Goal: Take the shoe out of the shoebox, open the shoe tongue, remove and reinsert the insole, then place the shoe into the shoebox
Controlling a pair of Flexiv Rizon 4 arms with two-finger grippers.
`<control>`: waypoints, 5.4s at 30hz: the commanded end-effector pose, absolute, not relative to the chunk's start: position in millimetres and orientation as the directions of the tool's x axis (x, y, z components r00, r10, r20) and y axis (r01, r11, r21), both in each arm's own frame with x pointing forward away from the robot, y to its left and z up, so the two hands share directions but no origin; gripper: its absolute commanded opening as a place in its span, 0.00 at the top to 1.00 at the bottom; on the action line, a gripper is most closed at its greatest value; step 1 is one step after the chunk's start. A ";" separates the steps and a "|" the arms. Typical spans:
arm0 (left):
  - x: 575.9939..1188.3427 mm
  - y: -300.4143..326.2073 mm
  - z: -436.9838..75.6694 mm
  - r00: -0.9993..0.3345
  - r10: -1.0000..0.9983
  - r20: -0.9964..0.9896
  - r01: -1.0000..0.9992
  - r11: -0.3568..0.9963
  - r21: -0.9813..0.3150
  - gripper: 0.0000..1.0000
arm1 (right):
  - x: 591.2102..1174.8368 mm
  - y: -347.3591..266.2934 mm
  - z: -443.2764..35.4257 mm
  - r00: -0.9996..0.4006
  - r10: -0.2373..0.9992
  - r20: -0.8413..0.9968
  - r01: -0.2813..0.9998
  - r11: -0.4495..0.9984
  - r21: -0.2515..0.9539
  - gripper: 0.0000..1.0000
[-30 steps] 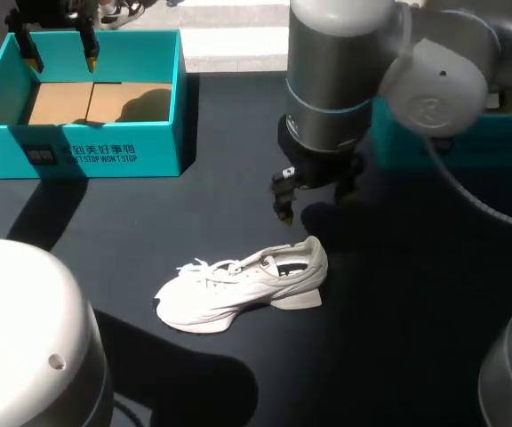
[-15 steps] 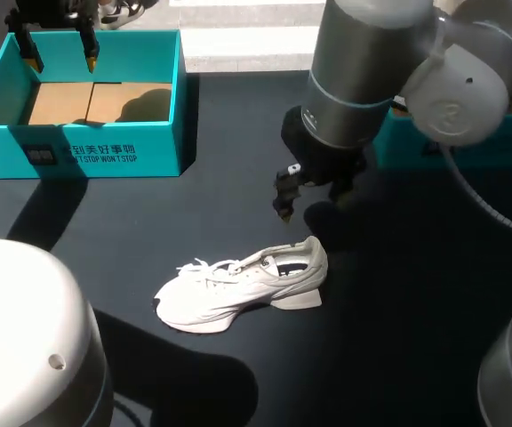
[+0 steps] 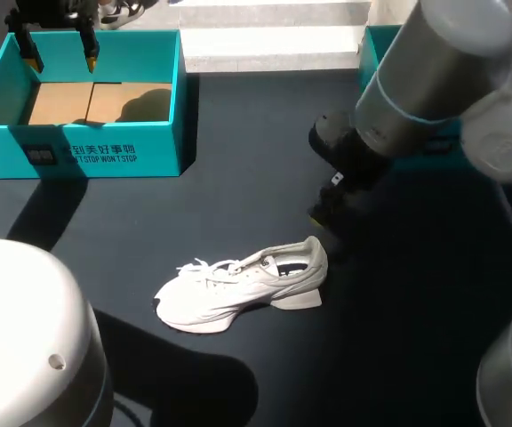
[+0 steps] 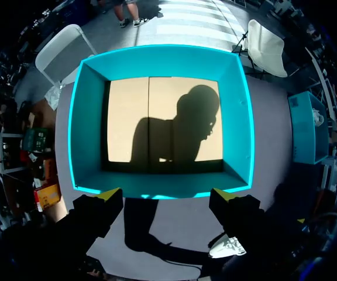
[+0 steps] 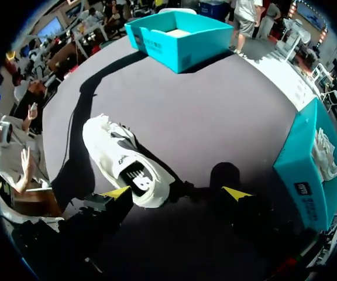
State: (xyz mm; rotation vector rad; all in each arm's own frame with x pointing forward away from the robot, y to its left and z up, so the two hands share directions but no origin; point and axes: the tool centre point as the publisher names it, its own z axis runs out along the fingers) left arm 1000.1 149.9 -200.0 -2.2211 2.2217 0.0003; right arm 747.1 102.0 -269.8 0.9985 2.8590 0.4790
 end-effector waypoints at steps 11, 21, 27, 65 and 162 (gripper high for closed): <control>1000.0 149.9 -200.0 0.000 -1.000 0.000 -1.000 0.000 0.000 0.00 | 749.2 86.6 -278.3 -0.994 0.084 0.075 0.112 0.806 0.582 0.00; 1000.0 149.9 -200.0 0.000 -1.000 0.000 -1.000 0.000 0.000 0.00 | 749.2 86.6 -278.3 -0.994 0.084 0.075 0.112 0.806 0.582 0.00; 1000.0 149.9 -200.0 0.000 -1.000 0.000 -1.000 0.000 0.000 0.00 | 741.9 75.4 -281.0 -0.996 0.088 0.018 0.082 0.809 0.582 0.00; 1000.0 149.9 -200.0 0.000 -1.000 0.000 -1.000 0.000 0.000 0.00 | 727.4 37.3 -345.6 -0.993 0.039 -0.111 -0.048 0.724 0.689 0.00; 940.0 90.8 -187.8 0.066 -0.998 -0.007 -0.996 -0.066 -0.059 0.00 | 700.5 166.8 -427.1 -0.998 -0.049 -0.030 -0.052 0.550 0.834 1.00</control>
